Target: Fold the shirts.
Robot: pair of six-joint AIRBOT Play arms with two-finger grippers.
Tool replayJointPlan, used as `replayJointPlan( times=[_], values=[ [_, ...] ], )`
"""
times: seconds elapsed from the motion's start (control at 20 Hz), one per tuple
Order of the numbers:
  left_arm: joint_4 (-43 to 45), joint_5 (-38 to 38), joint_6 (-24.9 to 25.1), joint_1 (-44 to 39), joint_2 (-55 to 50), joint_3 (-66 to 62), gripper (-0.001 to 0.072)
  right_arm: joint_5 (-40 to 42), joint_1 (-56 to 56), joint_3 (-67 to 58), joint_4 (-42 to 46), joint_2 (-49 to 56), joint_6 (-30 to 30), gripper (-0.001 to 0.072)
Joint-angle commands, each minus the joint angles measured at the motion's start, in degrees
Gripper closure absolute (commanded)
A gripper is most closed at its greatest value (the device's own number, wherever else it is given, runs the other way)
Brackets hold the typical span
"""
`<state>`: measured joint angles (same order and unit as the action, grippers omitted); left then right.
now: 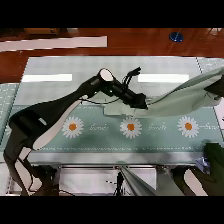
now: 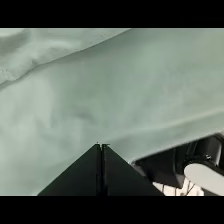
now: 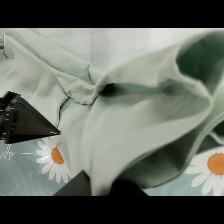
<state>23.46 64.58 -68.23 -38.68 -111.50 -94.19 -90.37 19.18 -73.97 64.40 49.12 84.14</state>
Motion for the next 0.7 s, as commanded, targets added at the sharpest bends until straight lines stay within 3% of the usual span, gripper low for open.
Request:
replayJointPlan(
  times=[0.0,0.15,0.4,0.5,0.65],
  values=[
    [-4.5,-1.2,0.0,-4.1,-3.3,0.0,0.0676,-1.3,0.0,-0.1,0.7,-1.2,1.7,0.0690],
    [-6.3,-2.8,0.0,-7.4,-6.1,0.0,0.0677,-1.4,0.0,-0.1,0.5,-1.2,2.4,0.0690],
    [-19.6,-9.6,0.0,-9.1,-9.3,0.0,0.0677,-3.0,0.0,-0.1,0.4,-1.2,2.9,0.0690],
    [-19.6,-9.7,0.3,-7.6,-8.7,-0.1,0.0679,-3.8,0.0,0.0,0.5,-1.2,3.3,0.0690],
    [-18.3,-8.0,5.1,-2.0,-3.1,0.0,0.0681,-3.5,0.0,0.0,0.6,-1.0,4.3,0.0690]
  ],
)
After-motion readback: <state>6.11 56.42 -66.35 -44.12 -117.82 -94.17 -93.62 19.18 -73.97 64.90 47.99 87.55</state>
